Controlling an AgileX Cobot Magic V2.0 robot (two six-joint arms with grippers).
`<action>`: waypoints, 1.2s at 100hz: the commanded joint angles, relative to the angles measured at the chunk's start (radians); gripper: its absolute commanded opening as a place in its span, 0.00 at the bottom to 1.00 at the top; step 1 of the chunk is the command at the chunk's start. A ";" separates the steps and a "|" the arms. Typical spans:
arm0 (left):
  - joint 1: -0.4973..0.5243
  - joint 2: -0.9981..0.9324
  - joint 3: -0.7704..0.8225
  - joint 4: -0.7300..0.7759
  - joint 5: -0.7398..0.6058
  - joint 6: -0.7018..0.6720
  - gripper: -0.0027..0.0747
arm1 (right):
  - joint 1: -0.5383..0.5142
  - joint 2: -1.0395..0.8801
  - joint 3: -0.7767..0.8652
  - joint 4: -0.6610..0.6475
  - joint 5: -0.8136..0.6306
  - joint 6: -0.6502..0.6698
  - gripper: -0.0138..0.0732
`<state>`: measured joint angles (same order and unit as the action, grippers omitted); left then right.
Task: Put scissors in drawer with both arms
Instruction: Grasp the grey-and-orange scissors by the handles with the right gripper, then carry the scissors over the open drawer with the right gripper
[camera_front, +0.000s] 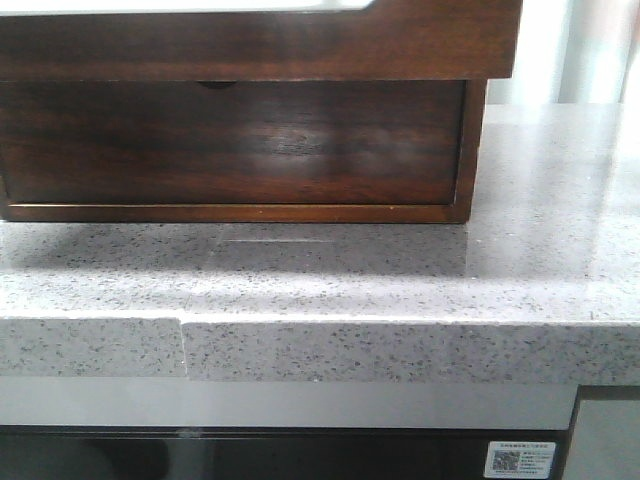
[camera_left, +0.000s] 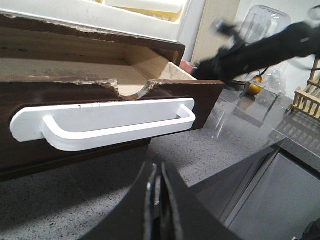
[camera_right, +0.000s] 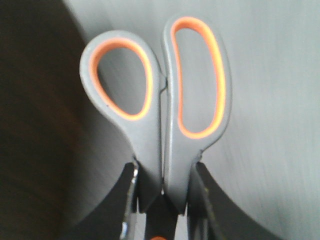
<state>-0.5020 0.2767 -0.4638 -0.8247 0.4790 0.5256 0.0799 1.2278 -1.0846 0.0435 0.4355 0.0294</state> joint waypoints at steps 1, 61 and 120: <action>-0.008 0.009 -0.029 -0.034 -0.042 0.004 0.01 | 0.076 -0.136 -0.077 0.004 -0.204 -0.042 0.08; -0.008 0.009 -0.029 -0.023 -0.035 0.004 0.01 | 0.743 0.041 -0.336 -0.067 -0.132 -0.562 0.08; -0.008 0.009 -0.029 -0.023 -0.025 0.004 0.01 | 0.762 0.220 -0.336 -0.239 -0.050 -0.543 0.42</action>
<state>-0.5020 0.2767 -0.4638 -0.8212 0.4965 0.5256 0.8505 1.4807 -1.3842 -0.1742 0.4476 -0.5249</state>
